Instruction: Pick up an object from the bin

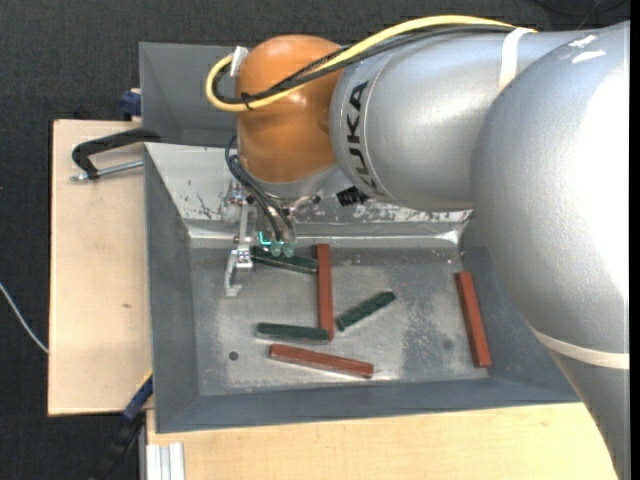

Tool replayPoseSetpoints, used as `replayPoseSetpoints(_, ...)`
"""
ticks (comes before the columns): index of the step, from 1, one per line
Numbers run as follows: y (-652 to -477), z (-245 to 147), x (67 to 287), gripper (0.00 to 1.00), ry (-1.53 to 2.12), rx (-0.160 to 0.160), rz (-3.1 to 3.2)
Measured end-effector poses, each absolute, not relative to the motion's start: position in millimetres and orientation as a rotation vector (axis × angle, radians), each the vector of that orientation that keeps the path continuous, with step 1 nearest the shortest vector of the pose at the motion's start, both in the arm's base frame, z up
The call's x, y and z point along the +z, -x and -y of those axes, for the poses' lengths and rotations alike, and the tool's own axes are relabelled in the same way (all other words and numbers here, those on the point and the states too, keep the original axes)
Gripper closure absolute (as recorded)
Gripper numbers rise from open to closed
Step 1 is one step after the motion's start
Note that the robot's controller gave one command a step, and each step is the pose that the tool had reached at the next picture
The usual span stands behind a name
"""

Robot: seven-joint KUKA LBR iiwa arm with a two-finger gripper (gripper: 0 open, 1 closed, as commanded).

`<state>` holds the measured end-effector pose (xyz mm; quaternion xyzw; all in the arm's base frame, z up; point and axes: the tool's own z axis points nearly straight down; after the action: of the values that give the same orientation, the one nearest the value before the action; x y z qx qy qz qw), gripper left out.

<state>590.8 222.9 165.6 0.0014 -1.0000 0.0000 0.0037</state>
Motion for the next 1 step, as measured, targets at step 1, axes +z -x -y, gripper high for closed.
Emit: replayPoseSetpoints(1, -591.8, -222.5, 168.8, 0.00, -0.003, -0.001, 3.139)
